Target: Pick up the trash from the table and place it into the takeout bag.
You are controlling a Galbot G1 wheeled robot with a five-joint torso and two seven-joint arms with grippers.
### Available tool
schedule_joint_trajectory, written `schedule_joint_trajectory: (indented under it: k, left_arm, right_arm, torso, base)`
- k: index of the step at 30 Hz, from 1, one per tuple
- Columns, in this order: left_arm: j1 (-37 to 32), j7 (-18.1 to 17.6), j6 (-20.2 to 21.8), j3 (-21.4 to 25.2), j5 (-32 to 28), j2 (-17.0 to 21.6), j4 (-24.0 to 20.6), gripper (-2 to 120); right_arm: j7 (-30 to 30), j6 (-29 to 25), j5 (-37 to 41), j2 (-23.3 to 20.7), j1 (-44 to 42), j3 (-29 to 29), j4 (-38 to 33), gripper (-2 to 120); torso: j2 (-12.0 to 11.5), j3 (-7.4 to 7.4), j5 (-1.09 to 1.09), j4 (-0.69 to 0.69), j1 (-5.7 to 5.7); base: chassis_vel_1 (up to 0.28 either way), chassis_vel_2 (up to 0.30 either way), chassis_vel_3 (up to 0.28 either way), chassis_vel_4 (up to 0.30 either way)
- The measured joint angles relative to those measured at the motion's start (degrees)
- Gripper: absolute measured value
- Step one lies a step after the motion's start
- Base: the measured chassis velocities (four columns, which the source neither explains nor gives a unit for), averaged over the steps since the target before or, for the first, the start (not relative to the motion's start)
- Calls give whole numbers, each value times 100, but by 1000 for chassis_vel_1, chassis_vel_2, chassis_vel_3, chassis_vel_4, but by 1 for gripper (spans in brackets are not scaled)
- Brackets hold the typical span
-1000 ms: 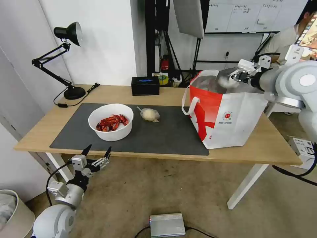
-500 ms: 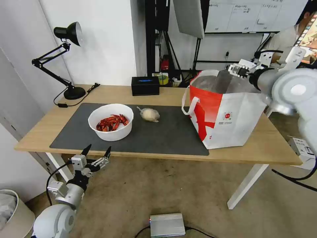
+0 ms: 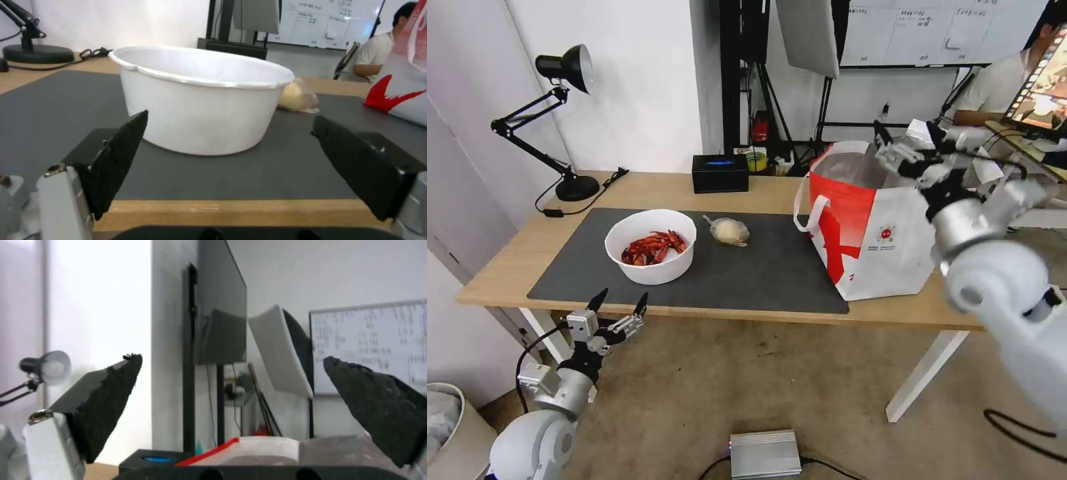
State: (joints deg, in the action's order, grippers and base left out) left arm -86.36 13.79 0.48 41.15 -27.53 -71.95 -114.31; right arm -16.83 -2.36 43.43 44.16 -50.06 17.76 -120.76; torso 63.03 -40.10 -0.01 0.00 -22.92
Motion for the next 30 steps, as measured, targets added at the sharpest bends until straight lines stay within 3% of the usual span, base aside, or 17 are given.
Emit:
schedule_joint_trajectory:
  k: [10,22,30]
  left_arm:
    - [-61,-4,7,49,-2,17,-40,100]
    - [-79,-16,9,56,-11,36,-68,100]
    - [-78,-17,9,56,-41,37,-76,100]
  right_arm:
    - [497,-555,-1204,748,-1108,432,-138,100]
    - [838,-1293,-2906,2233,-2672,1109,64,100]
    - [881,-1555,-3310,2749,-3061,1197,227,100]
  torso:
    - [0,0,0,0,0]
    - [0,0,0,0,1]
    - [0,-1,1,0,0]
  base:
    - [0,0,0,0]
    - [0,0,0,0]
    - [0,0,0,0]
